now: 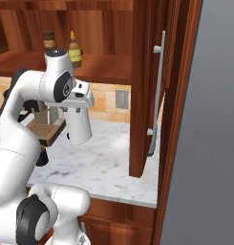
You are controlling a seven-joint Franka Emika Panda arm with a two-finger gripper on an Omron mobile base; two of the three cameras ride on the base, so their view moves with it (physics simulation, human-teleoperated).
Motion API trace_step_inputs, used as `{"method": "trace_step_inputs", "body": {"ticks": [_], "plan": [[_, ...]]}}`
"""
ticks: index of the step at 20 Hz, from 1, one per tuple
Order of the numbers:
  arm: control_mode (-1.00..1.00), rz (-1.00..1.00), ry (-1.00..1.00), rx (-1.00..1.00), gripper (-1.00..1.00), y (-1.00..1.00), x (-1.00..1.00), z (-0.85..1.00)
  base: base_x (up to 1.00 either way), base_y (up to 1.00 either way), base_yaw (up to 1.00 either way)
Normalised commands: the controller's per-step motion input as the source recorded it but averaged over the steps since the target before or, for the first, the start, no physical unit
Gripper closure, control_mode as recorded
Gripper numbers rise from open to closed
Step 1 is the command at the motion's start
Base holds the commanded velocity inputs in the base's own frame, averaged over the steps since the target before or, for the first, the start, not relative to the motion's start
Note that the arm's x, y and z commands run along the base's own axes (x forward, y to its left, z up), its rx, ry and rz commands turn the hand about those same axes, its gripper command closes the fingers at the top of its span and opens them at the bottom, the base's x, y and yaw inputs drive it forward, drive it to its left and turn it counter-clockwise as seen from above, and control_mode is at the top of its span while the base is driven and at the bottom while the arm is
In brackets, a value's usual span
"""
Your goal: Pick the cinnamon and honey bottle from the cabinet and place them next to the mug.
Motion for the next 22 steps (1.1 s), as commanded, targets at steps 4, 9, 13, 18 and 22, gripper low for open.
{"method": "trace_step_inputs", "body": {"ticks": [4,9,13,18,22], "plan": [[-1.00,0.00,0.00,0.00,-1.00,0.04,-0.02,0.00,0.00,0.00,0.00],[-1.00,0.00,-0.15,0.00,-1.00,0.33,-0.19,0.13,0.00,0.00,0.00],[-1.00,0.02,-0.24,0.00,-1.00,0.30,-0.45,0.81,0.00,0.00,0.00],[-1.00,0.03,-0.23,0.00,-1.00,0.08,-0.39,1.00,0.00,0.00,0.00],[-1.00,0.03,-0.12,0.00,-1.00,0.01,-0.29,0.99,0.00,0.00,0.00]]}}
